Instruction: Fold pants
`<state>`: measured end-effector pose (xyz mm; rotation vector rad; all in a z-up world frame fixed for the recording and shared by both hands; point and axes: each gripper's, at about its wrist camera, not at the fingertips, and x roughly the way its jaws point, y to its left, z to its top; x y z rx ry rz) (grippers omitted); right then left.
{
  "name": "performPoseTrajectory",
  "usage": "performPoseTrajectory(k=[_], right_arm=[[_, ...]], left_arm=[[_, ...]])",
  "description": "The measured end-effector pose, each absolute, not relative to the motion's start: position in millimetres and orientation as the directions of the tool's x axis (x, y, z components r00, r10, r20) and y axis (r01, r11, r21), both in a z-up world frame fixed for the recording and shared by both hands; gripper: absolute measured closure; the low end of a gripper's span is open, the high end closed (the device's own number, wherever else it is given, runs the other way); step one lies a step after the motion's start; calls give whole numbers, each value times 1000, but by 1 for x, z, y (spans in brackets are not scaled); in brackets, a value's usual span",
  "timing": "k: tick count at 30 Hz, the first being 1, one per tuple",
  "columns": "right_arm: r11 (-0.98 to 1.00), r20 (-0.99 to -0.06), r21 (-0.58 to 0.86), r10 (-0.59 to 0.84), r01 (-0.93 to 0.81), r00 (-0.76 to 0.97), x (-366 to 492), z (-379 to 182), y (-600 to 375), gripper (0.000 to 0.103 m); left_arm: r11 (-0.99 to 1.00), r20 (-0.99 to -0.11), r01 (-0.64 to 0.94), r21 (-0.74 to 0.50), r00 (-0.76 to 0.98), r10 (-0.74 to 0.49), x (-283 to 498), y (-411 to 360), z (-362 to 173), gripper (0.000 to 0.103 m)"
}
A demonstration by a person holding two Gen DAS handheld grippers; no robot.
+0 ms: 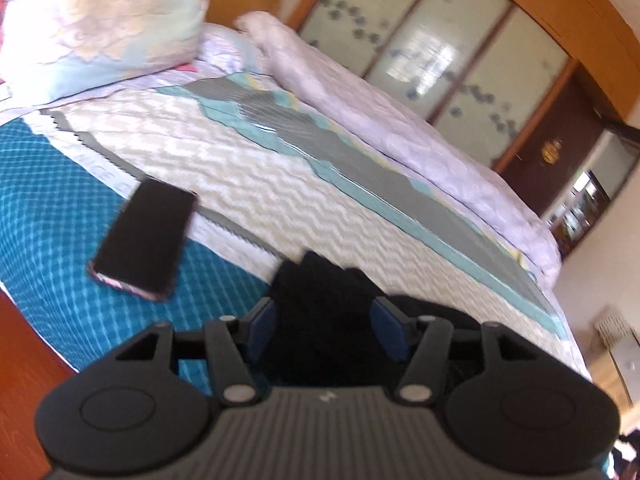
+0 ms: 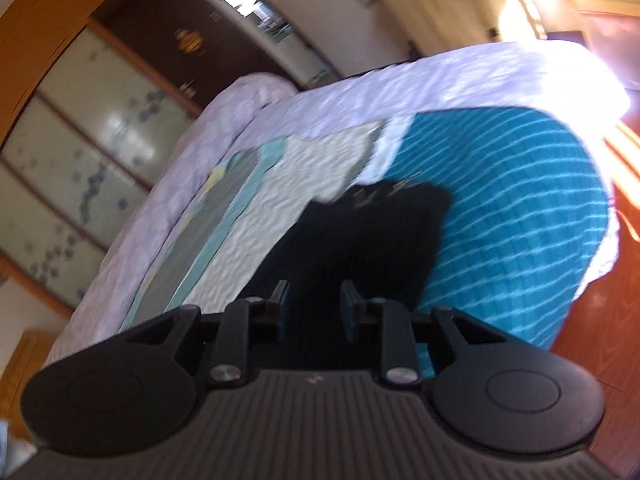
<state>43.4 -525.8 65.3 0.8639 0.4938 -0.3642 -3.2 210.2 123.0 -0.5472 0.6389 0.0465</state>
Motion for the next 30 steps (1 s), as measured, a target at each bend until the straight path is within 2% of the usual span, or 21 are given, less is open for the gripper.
performPoseTrajectory(k=[3,4,6,7,8,9,10,11,13,15,17,18,19,21,22,24,25,27,30], right_arm=[[652,-554,614,-46,445,831,63,64,-492,72],[662,-555,613,-29,433,831,68,63,-479,72],[675,-565,609,0,417,825,75,61,-457,72],[680,-574,606,13,414,819,79,59,-449,72],[682,-582,603,22,414,813,81,57,-442,72],[685,-591,600,33,412,806,83,56,-434,72],[692,-599,597,47,406,799,85,54,-427,72],[705,-607,589,65,394,792,87,53,-421,72],[741,-623,559,79,372,778,91,53,-407,72],[770,-630,535,91,347,771,95,53,-397,72],[775,-628,542,117,326,769,100,52,-388,72],[777,-627,548,138,309,766,102,51,-385,72],[784,-629,547,154,293,762,104,50,-380,72],[811,-638,521,161,267,753,108,51,-370,72],[825,-641,503,159,256,751,109,52,-367,72],[840,-642,487,158,240,750,110,54,-364,70],[840,-640,490,164,235,750,111,54,-366,70],[836,-631,500,173,226,756,111,56,-369,70],[832,-619,508,172,223,767,110,56,-367,70]], left_arm=[[886,-634,-169,-431,756,-164,31,214,114,24],[887,-654,-166,-430,735,-180,43,214,106,11],[856,-687,-149,-494,671,-280,71,209,86,12],[841,-693,-135,-524,641,-330,81,206,76,28],[851,-703,-124,-511,629,-330,88,198,71,55],[884,-711,-93,-458,636,-301,92,188,74,58],[920,-690,-54,-387,679,-251,92,179,84,92],[949,-643,-20,-316,740,-198,88,173,101,97],[979,-469,35,-203,874,-128,73,169,142,97],[990,-402,53,-131,910,-102,69,167,163,97],[995,-420,31,-96,905,-69,76,168,158,92],[997,-459,10,-80,887,-45,82,168,145,90],[997,-522,-7,-81,852,-37,87,171,130,83],[988,-656,-51,-146,753,-58,93,181,101,82],[976,-679,-64,-207,728,-96,89,187,91,80],[955,-677,-95,-282,725,-128,77,200,84,62],[948,-671,-130,-291,734,-105,70,206,85,49],[925,-645,-194,-326,761,-68,62,223,94,49],[856,-578,-209,-472,807,-122,50,242,111,53]])
